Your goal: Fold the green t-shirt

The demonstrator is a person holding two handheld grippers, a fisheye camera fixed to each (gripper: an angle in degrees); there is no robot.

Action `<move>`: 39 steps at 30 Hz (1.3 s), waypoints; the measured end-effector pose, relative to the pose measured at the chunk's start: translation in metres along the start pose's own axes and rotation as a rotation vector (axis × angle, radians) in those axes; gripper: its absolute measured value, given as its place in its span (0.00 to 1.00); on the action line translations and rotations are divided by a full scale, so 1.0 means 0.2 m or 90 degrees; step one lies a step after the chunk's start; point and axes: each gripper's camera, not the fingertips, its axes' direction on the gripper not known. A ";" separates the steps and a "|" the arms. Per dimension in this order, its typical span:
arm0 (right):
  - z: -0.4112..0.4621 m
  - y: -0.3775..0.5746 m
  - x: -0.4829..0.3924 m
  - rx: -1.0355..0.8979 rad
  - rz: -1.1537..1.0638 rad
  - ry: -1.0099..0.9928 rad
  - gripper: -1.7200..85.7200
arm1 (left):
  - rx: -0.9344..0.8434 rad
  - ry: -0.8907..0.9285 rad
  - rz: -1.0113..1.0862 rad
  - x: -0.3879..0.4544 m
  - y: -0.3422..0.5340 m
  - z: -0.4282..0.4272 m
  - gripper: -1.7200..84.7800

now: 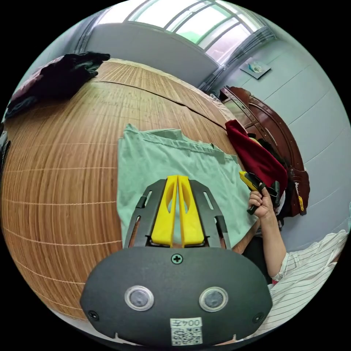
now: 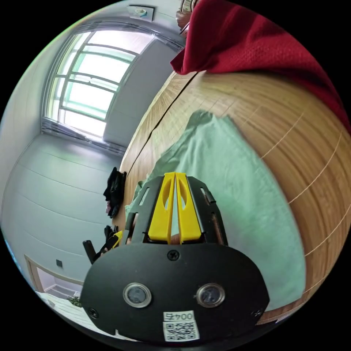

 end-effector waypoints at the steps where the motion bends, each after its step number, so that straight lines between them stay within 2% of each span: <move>1: -0.07 -0.05 0.01 0.023 0.000 0.023 0.01 | -0.015 0.001 0.020 0.07 -0.05 0.05 0.02; 5: -0.24 -0.12 0.17 0.078 0.083 0.038 0.01 | -0.088 0.014 0.155 0.57 -0.37 0.46 0.02; 9: -0.29 -0.13 0.24 0.069 0.137 0.015 0.01 | -0.125 0.039 0.247 1.06 -0.68 0.88 0.03; 12: -0.32 -0.12 0.24 0.065 0.153 0.043 0.01 | -0.125 0.049 0.291 1.33 -0.87 1.16 0.04; 15: -0.37 -0.11 0.26 0.074 0.169 0.032 0.01 | -0.176 0.024 0.350 1.52 -1.01 1.42 0.08; 22: -0.45 -0.09 0.24 0.074 0.196 0.006 0.01 | -0.185 0.019 0.344 1.69 -1.25 1.63 0.10; 24: -0.47 -0.08 0.23 0.076 0.197 0.006 0.01 | -0.251 0.019 0.319 1.72 -1.34 1.73 0.11; 29: -0.50 -0.05 0.16 0.078 0.199 0.011 0.01 | -0.324 0.045 0.291 1.79 -1.47 1.85 0.11; 33: -0.50 -0.01 0.11 0.081 0.196 0.018 0.01 | -0.402 0.006 0.304 1.87 -1.55 1.98 0.10; 39: -0.50 0.03 0.01 0.082 0.195 0.022 0.01 | -0.453 0.007 0.306 1.95 -1.63 2.06 0.09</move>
